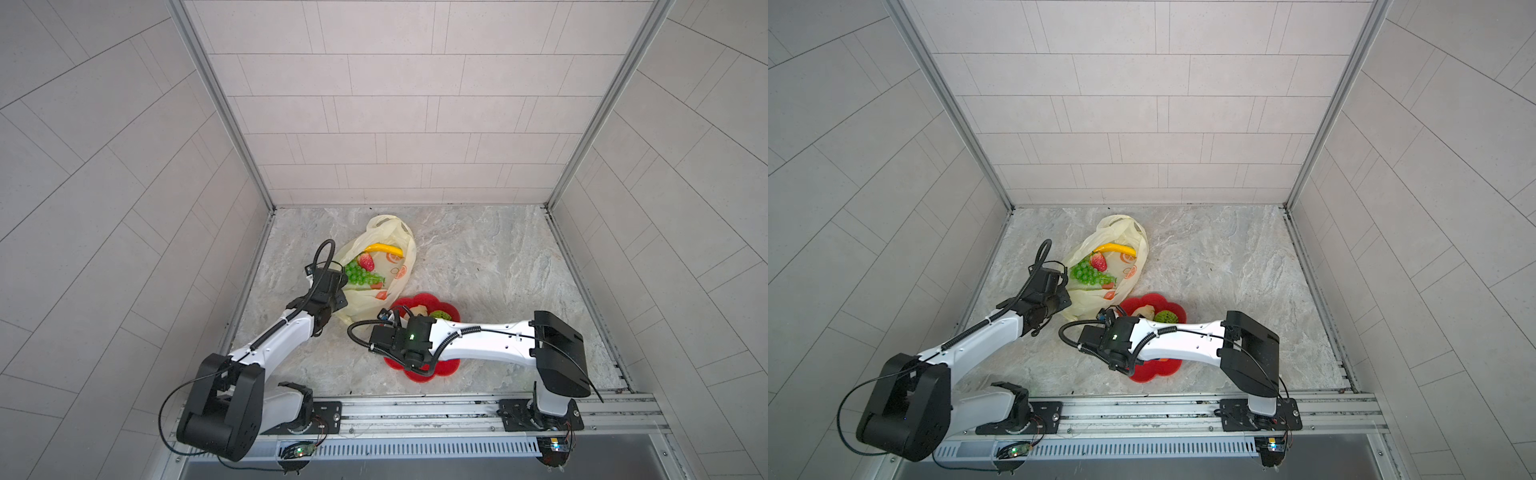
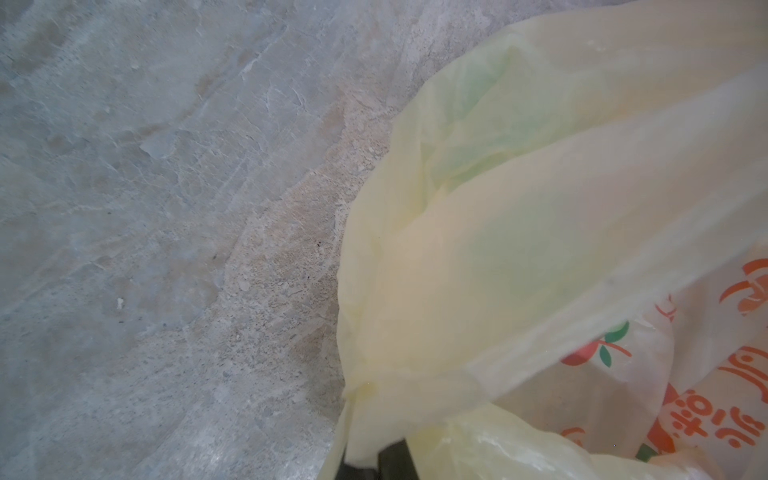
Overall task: Take the fake fruits out of the plastic bag
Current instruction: 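Lower the dark brown fruit onto the plate beside the pear and release, then move the right gripper back into the bag toward the remaining fruits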
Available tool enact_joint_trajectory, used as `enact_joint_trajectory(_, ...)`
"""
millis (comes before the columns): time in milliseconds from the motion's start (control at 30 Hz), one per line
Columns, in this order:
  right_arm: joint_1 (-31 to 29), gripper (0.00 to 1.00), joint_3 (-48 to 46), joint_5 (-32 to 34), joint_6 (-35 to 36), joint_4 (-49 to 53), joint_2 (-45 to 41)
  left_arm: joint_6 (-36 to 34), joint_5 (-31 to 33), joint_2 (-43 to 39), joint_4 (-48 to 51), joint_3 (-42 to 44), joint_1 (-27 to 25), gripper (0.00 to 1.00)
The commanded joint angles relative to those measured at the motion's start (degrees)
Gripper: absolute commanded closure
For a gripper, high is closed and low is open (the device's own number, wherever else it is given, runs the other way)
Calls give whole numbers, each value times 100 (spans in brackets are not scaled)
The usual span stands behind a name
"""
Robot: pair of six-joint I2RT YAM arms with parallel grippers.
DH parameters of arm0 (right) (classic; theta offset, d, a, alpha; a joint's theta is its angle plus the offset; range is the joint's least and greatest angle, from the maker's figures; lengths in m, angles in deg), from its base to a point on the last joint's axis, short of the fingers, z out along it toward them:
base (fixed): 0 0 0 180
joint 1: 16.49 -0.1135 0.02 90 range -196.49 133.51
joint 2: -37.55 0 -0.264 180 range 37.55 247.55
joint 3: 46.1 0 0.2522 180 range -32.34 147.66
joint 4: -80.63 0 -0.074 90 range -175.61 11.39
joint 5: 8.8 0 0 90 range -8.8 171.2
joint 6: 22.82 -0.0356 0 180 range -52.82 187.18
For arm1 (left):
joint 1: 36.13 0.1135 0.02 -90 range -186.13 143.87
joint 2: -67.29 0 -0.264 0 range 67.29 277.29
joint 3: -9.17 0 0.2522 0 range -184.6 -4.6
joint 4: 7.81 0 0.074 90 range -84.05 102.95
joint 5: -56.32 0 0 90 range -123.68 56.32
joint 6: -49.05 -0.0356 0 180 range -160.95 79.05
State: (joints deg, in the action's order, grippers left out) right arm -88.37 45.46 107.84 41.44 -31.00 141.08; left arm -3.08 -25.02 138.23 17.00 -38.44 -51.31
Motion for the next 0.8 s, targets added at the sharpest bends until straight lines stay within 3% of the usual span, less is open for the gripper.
enact_joint_trajectory(0, -2, 35, 126, -14, -55, 105, -249, -60, 56, 42, 102, -157, -13, 100)
enact_joint_trajectory(200, -2, 35, 213, 126, 159, 99, -546, -80, -94, 131, 66, -190, -20, 100)
enact_joint_trajectory(300, 20, 34, 246, 498, 529, -143, -893, -43, -250, 86, -43, -160, -50, 100)
enact_joint_trajectory(400, 308, 34, 388, 556, 750, -458, -1151, -43, -142, -18, -61, -126, -161, 100)
enact_joint_trajectory(633, 1258, 35, 607, -445, 845, -1773, -1084, 10, -226, 10, -61, -131, -179, 100)
enact_joint_trajectory(767, 1793, 35, 717, -1694, 831, -2615, -745, 8, 53, -103, 84, -130, -187, 100)
